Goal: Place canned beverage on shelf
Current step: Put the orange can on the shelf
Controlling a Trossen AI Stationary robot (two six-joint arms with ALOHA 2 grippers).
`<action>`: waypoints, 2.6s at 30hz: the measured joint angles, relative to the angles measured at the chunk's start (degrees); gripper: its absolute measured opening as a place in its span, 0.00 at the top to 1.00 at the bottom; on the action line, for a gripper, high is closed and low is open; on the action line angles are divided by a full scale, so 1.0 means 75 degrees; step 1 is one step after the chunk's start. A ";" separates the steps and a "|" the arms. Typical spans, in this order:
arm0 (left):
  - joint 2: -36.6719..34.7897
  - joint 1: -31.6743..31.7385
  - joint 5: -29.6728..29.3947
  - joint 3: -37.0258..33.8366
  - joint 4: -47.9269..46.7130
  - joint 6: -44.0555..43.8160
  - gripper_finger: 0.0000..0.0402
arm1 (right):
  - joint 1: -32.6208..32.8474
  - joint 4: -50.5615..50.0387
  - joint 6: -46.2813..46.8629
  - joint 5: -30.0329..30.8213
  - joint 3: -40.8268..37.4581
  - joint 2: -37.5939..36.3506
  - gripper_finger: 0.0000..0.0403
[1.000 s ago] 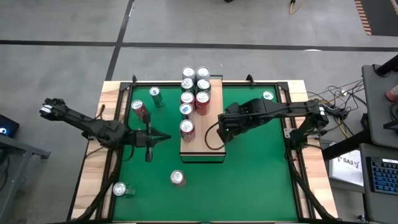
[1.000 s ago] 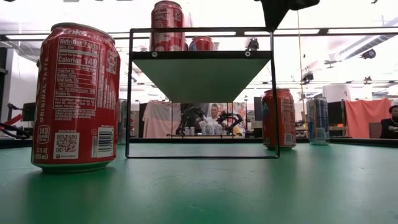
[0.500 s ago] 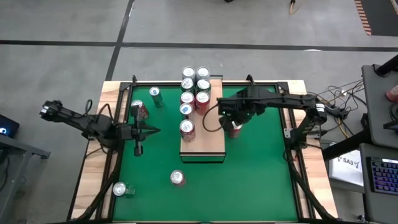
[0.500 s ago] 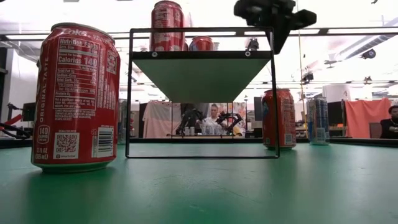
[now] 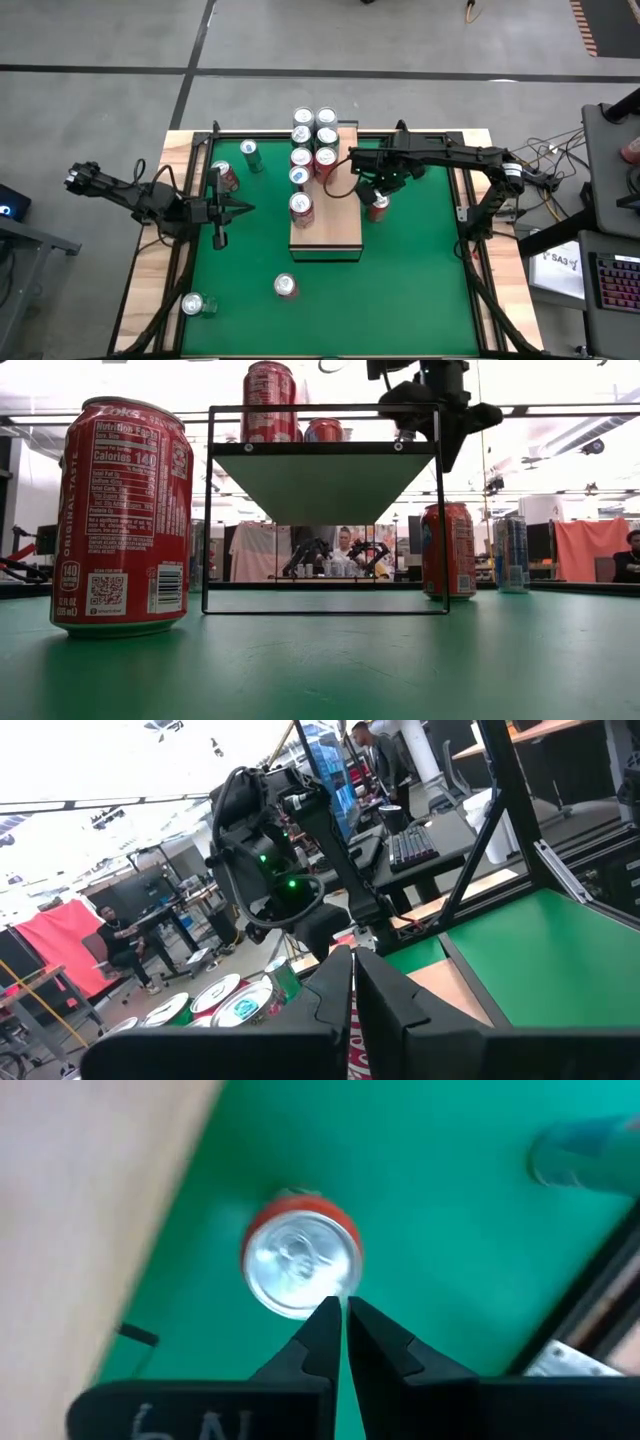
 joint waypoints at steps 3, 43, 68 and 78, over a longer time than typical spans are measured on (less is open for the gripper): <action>0.0000 0.0000 0.0000 0.0000 0.0000 0.0000 1.00 | 0.0000 0.0290 0.0031 -0.0080 -0.0001 0.0000 0.92; 0.0009 0.0000 0.0000 -0.0006 -0.0160 0.0000 1.00 | -0.0082 0.1714 0.0953 -0.0381 -0.1713 0.0000 0.12; 0.0009 0.0000 0.0001 -0.0006 -0.0163 -0.0301 1.00 | 0.0197 0.1293 0.0774 0.0357 -0.1727 -0.0705 0.28; 0.0351 -0.0096 0.0003 -0.0006 0.0344 -0.1417 1.00 | 0.1913 0.1415 0.0904 0.2587 -0.0919 -0.2517 0.28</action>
